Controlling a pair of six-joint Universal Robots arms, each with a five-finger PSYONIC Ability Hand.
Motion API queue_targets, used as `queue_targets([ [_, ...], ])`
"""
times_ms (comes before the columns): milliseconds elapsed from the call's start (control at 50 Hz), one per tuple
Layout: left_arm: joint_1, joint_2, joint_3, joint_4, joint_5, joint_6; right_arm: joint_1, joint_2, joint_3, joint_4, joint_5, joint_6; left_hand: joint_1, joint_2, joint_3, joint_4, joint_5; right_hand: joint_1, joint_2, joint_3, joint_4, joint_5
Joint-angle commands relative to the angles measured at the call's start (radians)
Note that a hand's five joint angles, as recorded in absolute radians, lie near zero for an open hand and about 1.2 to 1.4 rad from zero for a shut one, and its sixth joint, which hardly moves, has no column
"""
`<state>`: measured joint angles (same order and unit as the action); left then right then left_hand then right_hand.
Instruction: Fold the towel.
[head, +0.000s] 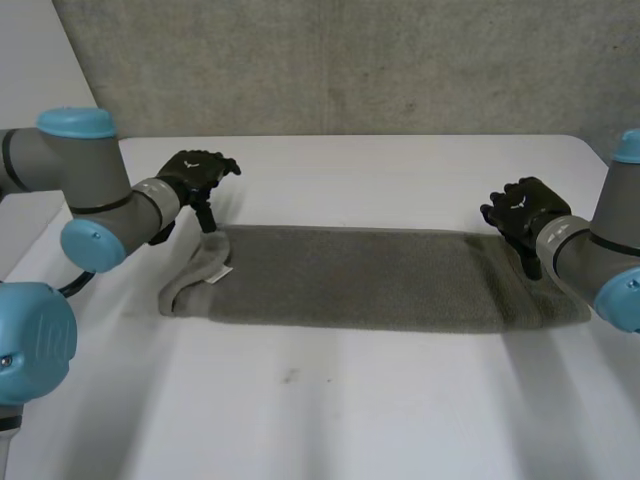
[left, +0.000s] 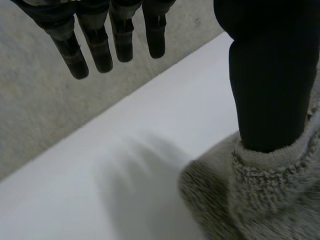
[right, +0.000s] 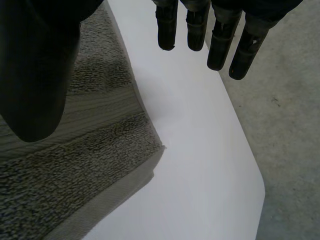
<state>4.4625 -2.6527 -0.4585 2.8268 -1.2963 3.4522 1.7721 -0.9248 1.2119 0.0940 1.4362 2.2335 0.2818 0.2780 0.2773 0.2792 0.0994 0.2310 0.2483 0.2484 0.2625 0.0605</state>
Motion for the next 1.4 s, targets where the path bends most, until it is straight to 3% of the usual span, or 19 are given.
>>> queue_targets([
  [20,0.046,0.002,0.020,-0.075,0.045,-0.220,0.000,-0.016,0.031,0.000,-0.008,0.000,-0.030,-0.026,-0.026,-0.027,-0.022,-0.056,-0.074,-0.074,-0.088,-0.060],
  [200,0.054,0.017,-0.005,-0.142,0.046,-0.268,0.000,-0.029,0.049,-0.007,-0.008,0.003,-0.059,-0.056,-0.055,-0.057,-0.052,-0.056,-0.074,-0.074,-0.088,-0.060],
  [320,0.046,0.119,-0.101,-0.162,0.049,-0.271,-0.002,-0.046,0.063,-0.011,-0.008,0.038,-0.065,-0.062,-0.061,-0.063,-0.057,-0.056,-0.074,-0.074,-0.088,-0.060],
  [520,0.037,0.286,-0.238,-0.031,0.046,-0.291,-0.042,-0.082,0.113,-0.011,-0.057,0.090,-0.068,-0.064,-0.064,-0.066,-0.060,-0.056,-0.074,-0.074,-0.088,-0.060],
  [700,0.035,0.323,-0.278,-0.004,0.042,-0.294,-0.046,-0.092,0.138,-0.008,-0.065,0.094,-0.065,-0.062,-0.061,-0.063,-0.057,-0.056,-0.074,-0.074,-0.088,-0.060],
  [860,0.029,0.376,-0.494,0.023,0.040,-0.281,-0.086,-0.112,0.201,-0.005,-0.082,0.153,-0.048,-0.044,-0.043,-0.045,-0.040,-0.056,-0.074,-0.074,-0.088,-0.060],
  [1020,0.031,0.464,-0.730,0.210,0.031,-0.280,-0.128,-0.108,0.259,-0.005,-0.178,0.268,-0.045,-0.041,-0.040,-0.042,-0.037,-0.056,-0.074,-0.074,-0.088,-0.060],
  [1120,0.024,0.534,-0.865,0.313,-0.024,-0.239,-0.144,-0.098,0.299,-0.025,-0.177,0.275,-0.045,-0.041,-0.040,-0.042,-0.037,0.009,-0.008,-0.008,-0.022,0.005],
  [1280,-0.037,0.583,-0.945,0.350,-0.103,-0.117,-0.152,-0.082,0.321,-0.102,-0.169,0.267,-0.045,-0.041,-0.040,-0.042,-0.037,0.215,0.197,0.197,0.183,0.211],
  [1360,-0.042,0.593,-0.960,0.353,-0.104,-0.116,-0.154,-0.066,0.316,-0.111,-0.166,0.264,-0.045,-0.041,-0.040,-0.042,-0.037,0.371,0.353,0.353,0.339,0.367],
  [1400,-0.043,0.594,-0.968,0.356,-0.107,-0.117,-0.163,-0.055,0.310,-0.111,-0.152,0.252,-0.045,-0.041,-0.040,-0.042,-0.037,0.619,0.601,0.601,0.587,0.615],
])
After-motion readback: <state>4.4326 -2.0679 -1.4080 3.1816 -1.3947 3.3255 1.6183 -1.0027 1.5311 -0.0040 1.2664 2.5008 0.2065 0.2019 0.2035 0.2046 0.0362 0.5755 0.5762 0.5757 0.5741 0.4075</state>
